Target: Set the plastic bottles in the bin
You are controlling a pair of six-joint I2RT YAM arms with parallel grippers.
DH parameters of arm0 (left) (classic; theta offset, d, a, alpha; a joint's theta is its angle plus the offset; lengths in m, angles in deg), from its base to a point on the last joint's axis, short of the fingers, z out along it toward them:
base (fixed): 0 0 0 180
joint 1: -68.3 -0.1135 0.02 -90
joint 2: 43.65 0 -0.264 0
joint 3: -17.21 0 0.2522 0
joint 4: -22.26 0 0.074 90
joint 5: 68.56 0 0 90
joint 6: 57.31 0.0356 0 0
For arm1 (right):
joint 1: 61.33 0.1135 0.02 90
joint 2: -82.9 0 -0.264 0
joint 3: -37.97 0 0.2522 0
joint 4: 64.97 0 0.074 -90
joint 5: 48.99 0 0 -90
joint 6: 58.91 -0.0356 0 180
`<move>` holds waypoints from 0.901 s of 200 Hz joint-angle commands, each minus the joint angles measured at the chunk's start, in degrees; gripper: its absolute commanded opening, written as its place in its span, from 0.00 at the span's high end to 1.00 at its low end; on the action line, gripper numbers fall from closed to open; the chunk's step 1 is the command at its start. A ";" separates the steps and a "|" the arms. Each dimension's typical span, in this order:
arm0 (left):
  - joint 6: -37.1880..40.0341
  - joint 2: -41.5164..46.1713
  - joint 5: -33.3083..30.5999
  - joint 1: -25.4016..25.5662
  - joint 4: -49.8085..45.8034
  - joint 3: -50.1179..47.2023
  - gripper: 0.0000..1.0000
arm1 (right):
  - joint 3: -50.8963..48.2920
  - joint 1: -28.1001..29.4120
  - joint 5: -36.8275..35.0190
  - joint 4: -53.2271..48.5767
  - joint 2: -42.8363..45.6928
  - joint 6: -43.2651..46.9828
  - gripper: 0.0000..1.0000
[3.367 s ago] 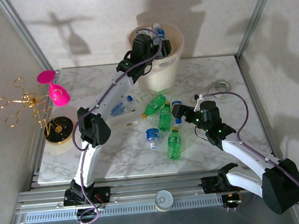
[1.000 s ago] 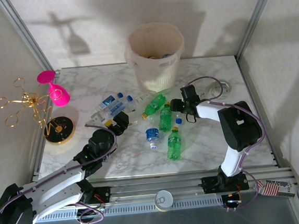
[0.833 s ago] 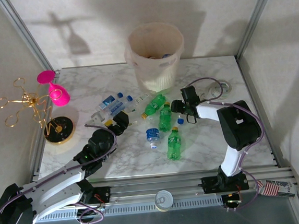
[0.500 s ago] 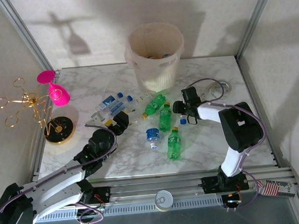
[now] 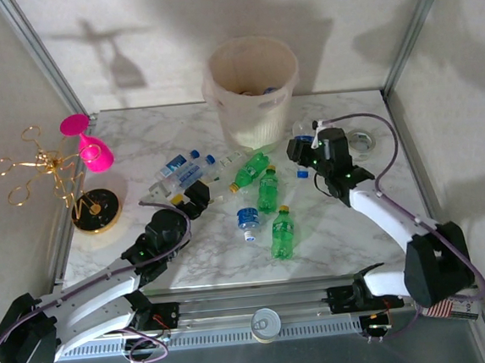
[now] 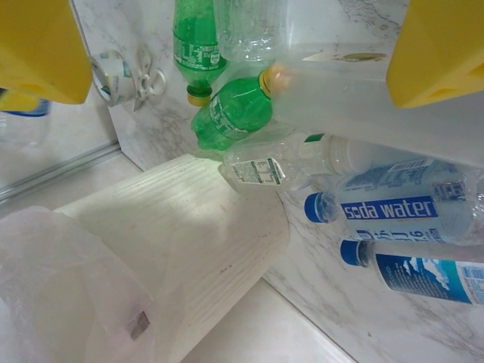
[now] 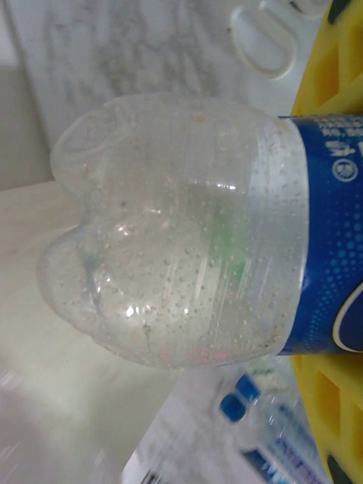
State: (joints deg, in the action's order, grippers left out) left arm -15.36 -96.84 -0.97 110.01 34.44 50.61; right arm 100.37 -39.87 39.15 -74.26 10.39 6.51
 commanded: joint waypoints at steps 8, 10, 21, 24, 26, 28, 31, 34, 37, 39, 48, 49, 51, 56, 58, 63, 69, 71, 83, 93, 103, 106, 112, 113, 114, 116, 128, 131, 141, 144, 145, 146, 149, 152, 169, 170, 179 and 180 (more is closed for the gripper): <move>-0.02 2.05 -1.31 -1.66 1.76 -2.80 0.00 | 4.47 -0.31 2.43 1.10 3.32 1.11 0.47; -0.02 2.21 -1.31 -1.71 1.71 -2.93 0.00 | 4.98 -0.35 2.76 0.97 3.27 1.16 0.47; 0.00 3.01 -1.36 -2.05 1.43 -3.52 0.00 | 8.22 -0.34 4.27 0.06 2.66 1.44 0.47; -0.02 3.22 -1.40 -2.15 1.28 -3.63 0.00 | 9.19 -0.36 4.76 -0.17 2.38 1.53 0.47; 0.00 3.37 -1.40 -2.20 1.20 -3.75 0.00 | 9.89 -0.36 4.96 -0.36 2.13 1.61 0.47; 0.05 3.51 -1.47 -2.24 1.11 -3.84 0.00 | 10.57 -0.36 5.39 -0.56 1.83 1.70 0.47; 0.04 3.72 -1.56 -2.32 0.94 -3.92 0.00 | 11.72 -0.36 5.84 -0.83 1.36 1.74 0.47; 0.09 3.93 -1.58 -2.41 0.76 -4.05 0.00 | 12.78 -0.36 6.30 -1.00 0.85 1.84 0.47; 0.10 4.11 -1.66 -2.49 0.64 -4.15 0.00 | 13.91 -0.36 6.71 -1.22 0.23 1.97 0.48; 0.07 4.25 -1.71 -2.46 0.44 -4.17 0.00 | 14.54 -0.36 6.99 -1.35 -0.14 2.03 0.48; 0.11 4.82 -1.91 -2.68 -0.51 -4.26 0.01 | 17.78 -0.36 8.30 -1.57 -1.97 2.16 0.48; 0.04 4.83 -1.92 -2.68 -0.61 -4.30 0.01 | 18.10 -0.36 8.42 -1.61 -2.17 2.17 0.48; 0.02 4.96 -1.93 -2.69 -0.84 -4.27 0.00 | 18.78 -0.31 8.58 -1.65 -2.59 2.23 0.48; 0.11 5.26 -1.93 -2.76 -1.37 -4.29 0.00 | 20.34 -0.36 9.31 -1.57 -3.66 2.20 0.48; 0.12 5.39 -1.93 -2.77 -1.56 -4.31 0.00 | 20.94 -0.36 9.57 -1.50 -4.04 2.20 0.48; 0.15 5.70 -1.85 -2.86 -1.98 -4.34 0.00 | 22.56 -0.27 10.29 -1.36 -5.00 2.25 0.48; 0.24 6.10 -1.77 -2.87 -2.40 -4.40 0.00 | 24.43 -0.27 10.98 -1.16 -6.27 2.33 0.49; 0.28 6.26 -1.69 -2.87 -2.45 -4.49 0.00 | 25.08 -0.27 11.18 -1.07 -6.67 2.34 0.49; 0.32 7.15 -1.37 -2.87 -2.82 -5.01 0.00 | 28.57 -0.18 11.89 -0.63 -9.33 2.43 0.49; 0.15 7.96 -1.14 -2.95 -2.86 -5.59 0.00 | 31.65 -0.17 12.02 -0.27 -11.51 2.65 0.49; -0.04 8.71 -0.99 -2.95 -3.16 -5.99 0.00 | 35.71 -0.16 11.46 -0.32 -14.58 2.69 0.49; -0.16 8.91 -0.97 -2.95 -3.29 -6.06 0.00 | 36.83 -0.18 11.37 -0.27 -15.46 2.66 0.49; -0.20 9.32 -0.88 -3.02 -3.63 -6.10 0.01 | 38.98 -0.14 11.51 -0.09 -17.20 2.86 0.49; -0.15 9.41 -0.88 -3.03 -3.71 -6.10 0.01 | 39.38 -0.16 11.57 -0.08 -17.52 2.91 0.49; -0.18 9.50 -0.88 -3.04 -3.70 -6.10 0.00 | 39.75 -0.17 11.64 -0.03 -17.81 2.93 0.49; -0.13 9.66 -0.81 -3.04 -3.87 -6.10 0.00 | 40.45 -0.18 11.65 0.04 -18.36 2.97 0.49; -0.05 10.51 -0.63 -3.04 -4.76 -6.02 0.01 | 44.60 -0.18 11.66 0.11 -21.89 3.19 0.49; -0.05 10.82 -0.53 -3.02 -4.95 -6.02 0.00 | 45.74 -0.18 11.64 0.06 -22.94 3.25 0.49; -0.02 11.70 -0.70 -3.12 -5.72 -5.93 0.01 | 49.34 -0.17 11.63 -0.44 -26.04 3.47 0.49; -0.05 12.03 -0.68 -3.13 -5.98 -5.93 0.00 | 50.53 -0.18 11.64 -0.67 -27.01 3.48 0.49; -0.03 12.13 -0.69 -3.13 -6.07 -5.93 0.00 | 50.91 -0.18 11.63 -0.72 -27.17 3.48 0.49; -0.07 12.18 -0.74 -3.13 -6.11 -5.93 0.00 | 51.27 -0.18 11.72 -0.80 -27.56 3.53 0.49; -0.07 12.46 -0.78 -3.13 -6.36 -5.93 0.00 | 52.41 -0.18 11.87 -1.06 -28.54 3.50 0.49; -0.03 12.71 -0.83 -3.13 -6.60 -5.93 0.00 | 53.48 -0.18 11.89 -1.26 -29.49 3.68 0.49; -0.26 14.29 -1.28 -3.21 -8.33 -6.01 0.00 | 59.52 -0.05 11.82 -3.07 -34.62 3.97 0.49; -0.32 14.41 -1.26 -3.22 -8.48 -6.01 0.00 | 59.84 -0.07 11.76 -3.15 -34.93 4.04 0.49; -0.37 15.20 -1.44 -3.22 -9.19 -6.08 0.00 | 62.91 -0.08 11.52 -4.50 -37.57 4.33 0.49; -0.46 15.25 -1.51 -3.22 -9.21 -6.09 0.00 | 63.25 -0.09 11.53 -4.66 -37.86 4.35 0.49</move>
State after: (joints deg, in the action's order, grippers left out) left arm -15.39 -83.62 -1.37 107.46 28.73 45.08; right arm 156.21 -39.96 50.23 -76.25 -22.04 9.42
